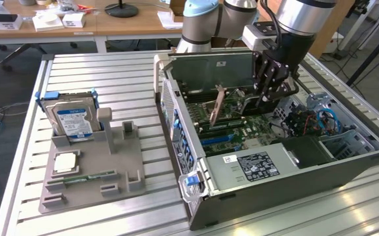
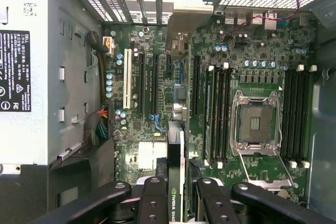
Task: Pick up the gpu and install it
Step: 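Insert the gpu into the slot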
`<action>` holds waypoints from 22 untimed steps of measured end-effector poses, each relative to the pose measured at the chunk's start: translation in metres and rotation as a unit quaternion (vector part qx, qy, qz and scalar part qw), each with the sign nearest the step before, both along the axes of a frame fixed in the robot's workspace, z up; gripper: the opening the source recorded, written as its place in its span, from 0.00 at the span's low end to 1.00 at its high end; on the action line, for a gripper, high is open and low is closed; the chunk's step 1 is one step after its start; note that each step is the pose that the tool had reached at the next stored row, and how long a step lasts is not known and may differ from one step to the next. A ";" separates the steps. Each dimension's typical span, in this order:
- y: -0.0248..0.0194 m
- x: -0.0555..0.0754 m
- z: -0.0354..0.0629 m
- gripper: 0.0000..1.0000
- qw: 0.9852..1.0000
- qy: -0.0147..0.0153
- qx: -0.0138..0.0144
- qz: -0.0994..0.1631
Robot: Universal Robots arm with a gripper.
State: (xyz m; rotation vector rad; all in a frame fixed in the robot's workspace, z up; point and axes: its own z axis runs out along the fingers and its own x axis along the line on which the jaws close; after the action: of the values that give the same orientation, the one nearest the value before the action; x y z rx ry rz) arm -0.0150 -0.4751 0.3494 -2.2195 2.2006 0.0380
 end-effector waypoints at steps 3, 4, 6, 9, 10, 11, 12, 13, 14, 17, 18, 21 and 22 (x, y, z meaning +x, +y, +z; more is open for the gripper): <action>0.0000 0.000 -0.0001 0.26 1.000 0.000 0.000 0.000; 0.0000 0.000 -0.0002 0.26 1.000 0.000 0.000 0.000; 0.0000 0.000 -0.0008 0.26 1.000 0.000 0.000 0.000; 0.0000 0.000 -0.0028 0.26 1.000 0.000 0.000 0.000; 0.0000 0.000 -0.0036 0.26 1.000 0.000 0.000 0.000; 0.0000 0.000 -0.0045 0.26 1.000 0.000 0.000 0.000; 0.0000 0.000 -0.0053 0.26 1.000 0.000 0.000 0.000; 0.0000 0.000 -0.0061 0.26 1.000 0.000 0.000 0.000; 0.0000 0.000 -0.0071 0.26 1.000 0.000 0.000 0.000; 0.0000 0.000 -0.0102 0.26 1.000 0.000 0.000 0.000; 0.0000 0.000 -0.0113 0.26 1.000 0.000 0.000 0.000; 0.0000 0.000 -0.0143 0.26 1.000 0.000 0.000 0.000; 0.0000 0.000 -0.0154 0.26 1.000 0.000 0.000 0.000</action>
State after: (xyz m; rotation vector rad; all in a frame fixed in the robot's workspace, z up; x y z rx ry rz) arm -0.0149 -0.4751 0.3340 -2.2192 2.2002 0.0383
